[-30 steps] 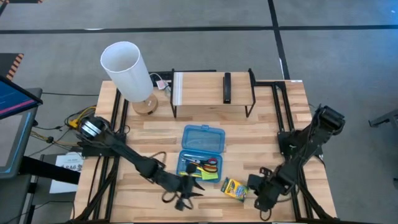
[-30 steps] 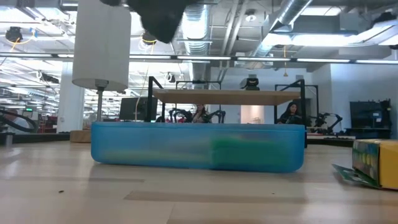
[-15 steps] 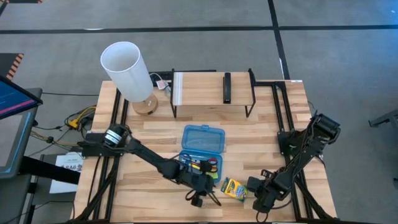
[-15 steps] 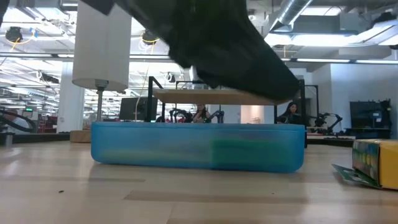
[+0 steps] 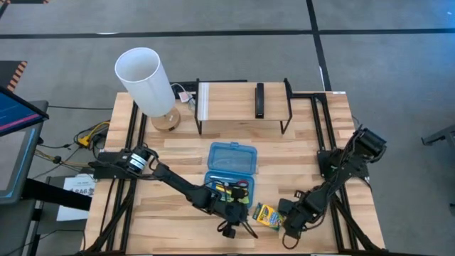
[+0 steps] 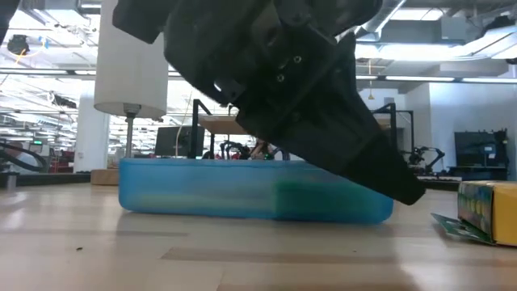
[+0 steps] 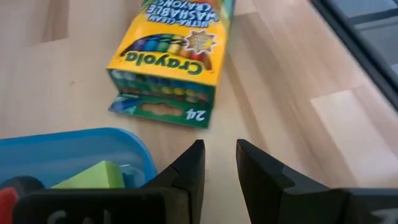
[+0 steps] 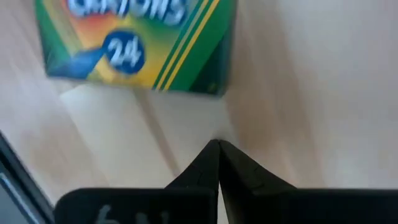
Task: Pack school essentials
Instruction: Put the crayon box into the blue supply box
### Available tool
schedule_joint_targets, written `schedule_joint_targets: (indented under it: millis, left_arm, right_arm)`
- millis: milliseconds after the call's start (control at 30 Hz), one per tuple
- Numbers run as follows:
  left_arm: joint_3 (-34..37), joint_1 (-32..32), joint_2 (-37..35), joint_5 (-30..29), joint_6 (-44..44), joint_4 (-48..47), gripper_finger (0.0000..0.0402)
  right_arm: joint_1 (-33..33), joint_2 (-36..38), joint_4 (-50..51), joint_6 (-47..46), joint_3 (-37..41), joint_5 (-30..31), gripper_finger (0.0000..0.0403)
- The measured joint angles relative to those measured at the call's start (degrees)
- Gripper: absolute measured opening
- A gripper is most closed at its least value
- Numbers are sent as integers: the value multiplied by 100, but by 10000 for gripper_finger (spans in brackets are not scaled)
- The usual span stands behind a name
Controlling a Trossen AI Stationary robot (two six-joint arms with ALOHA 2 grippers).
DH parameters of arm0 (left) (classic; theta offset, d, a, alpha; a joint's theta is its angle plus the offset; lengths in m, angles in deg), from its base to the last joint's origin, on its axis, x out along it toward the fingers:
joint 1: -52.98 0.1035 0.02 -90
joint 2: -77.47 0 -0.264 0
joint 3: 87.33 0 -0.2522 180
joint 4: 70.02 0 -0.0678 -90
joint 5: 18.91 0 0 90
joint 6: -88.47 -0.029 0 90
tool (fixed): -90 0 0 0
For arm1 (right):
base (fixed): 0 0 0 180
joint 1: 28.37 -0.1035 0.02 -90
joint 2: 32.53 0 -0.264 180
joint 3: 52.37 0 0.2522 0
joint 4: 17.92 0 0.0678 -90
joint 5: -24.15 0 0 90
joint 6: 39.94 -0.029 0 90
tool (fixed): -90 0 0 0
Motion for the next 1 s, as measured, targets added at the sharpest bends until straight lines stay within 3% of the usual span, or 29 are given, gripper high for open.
schedule_joint_targets:
  millis: [333,600,867,1000]
  left_arm:
    - [7,250,-2,-336,2,-296,82]
    - [7,227,-2,-242,7,-222,82]
    - [7,16,-2,-227,9,-216,82]
    - [9,-33,-2,-231,7,-216,82]
  right_arm:
    - [654,7,-10,1070,7,0,30]
    - [734,7,-355,1229,27,65,31]
    - [845,-13,-852,1133,31,458,29]
    - [1094,-55,-1547,1514,26,928,31]
